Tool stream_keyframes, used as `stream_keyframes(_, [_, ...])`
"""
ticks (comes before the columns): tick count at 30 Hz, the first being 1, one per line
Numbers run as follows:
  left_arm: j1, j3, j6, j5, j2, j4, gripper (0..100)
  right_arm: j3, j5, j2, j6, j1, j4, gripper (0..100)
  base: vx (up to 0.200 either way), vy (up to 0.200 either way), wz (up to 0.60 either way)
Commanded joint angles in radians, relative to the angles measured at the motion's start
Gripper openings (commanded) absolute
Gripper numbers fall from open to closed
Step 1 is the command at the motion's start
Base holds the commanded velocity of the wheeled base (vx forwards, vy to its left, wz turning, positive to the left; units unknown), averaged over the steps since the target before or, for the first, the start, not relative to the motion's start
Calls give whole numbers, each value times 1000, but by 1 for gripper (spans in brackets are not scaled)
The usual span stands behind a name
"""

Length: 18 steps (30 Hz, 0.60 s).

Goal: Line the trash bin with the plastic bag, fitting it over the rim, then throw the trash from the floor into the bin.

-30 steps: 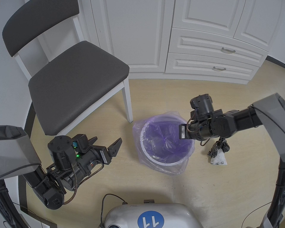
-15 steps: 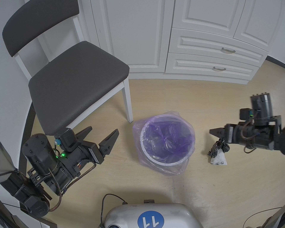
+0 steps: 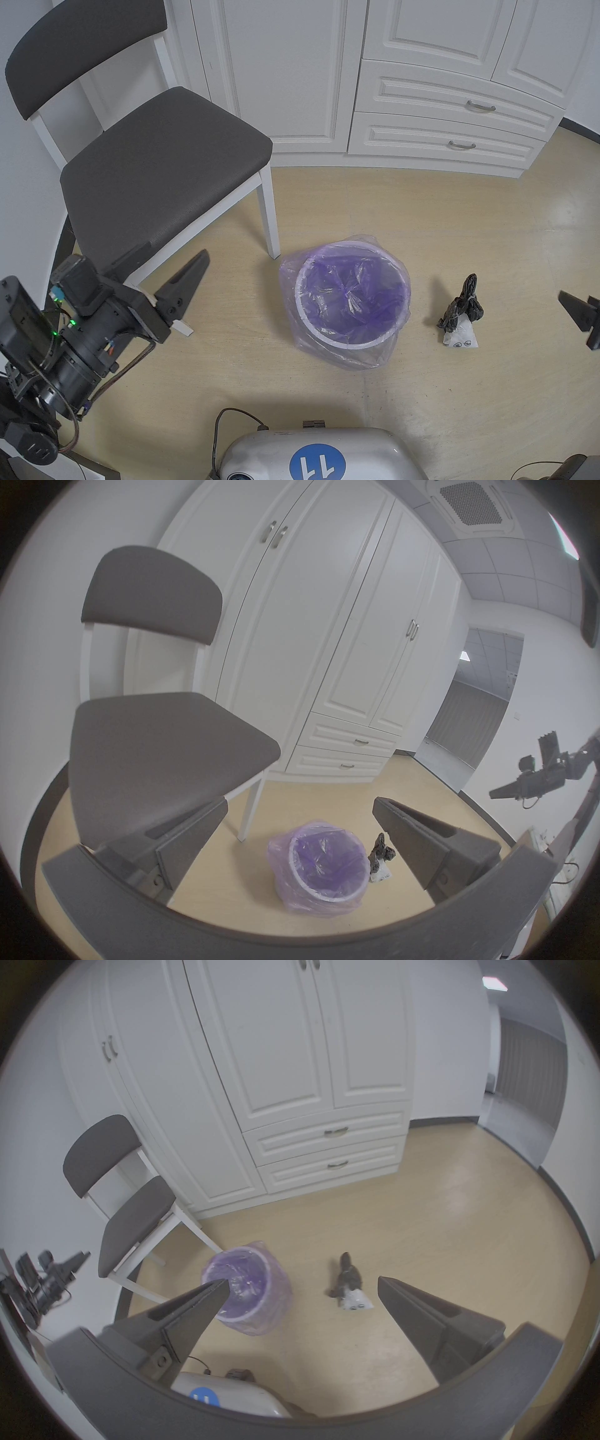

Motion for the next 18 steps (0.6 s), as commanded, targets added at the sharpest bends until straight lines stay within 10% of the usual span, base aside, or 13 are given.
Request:
stream_keyframes(1, [61,-21,45,1,-271,171,100,108,-37,-359,-115,-140,134,100,0,0,0])
stream_keyframes(18, [306,-94,208,1,-332,277,100,50,-16,-170,-481,-243,-145,100,0,0,0])
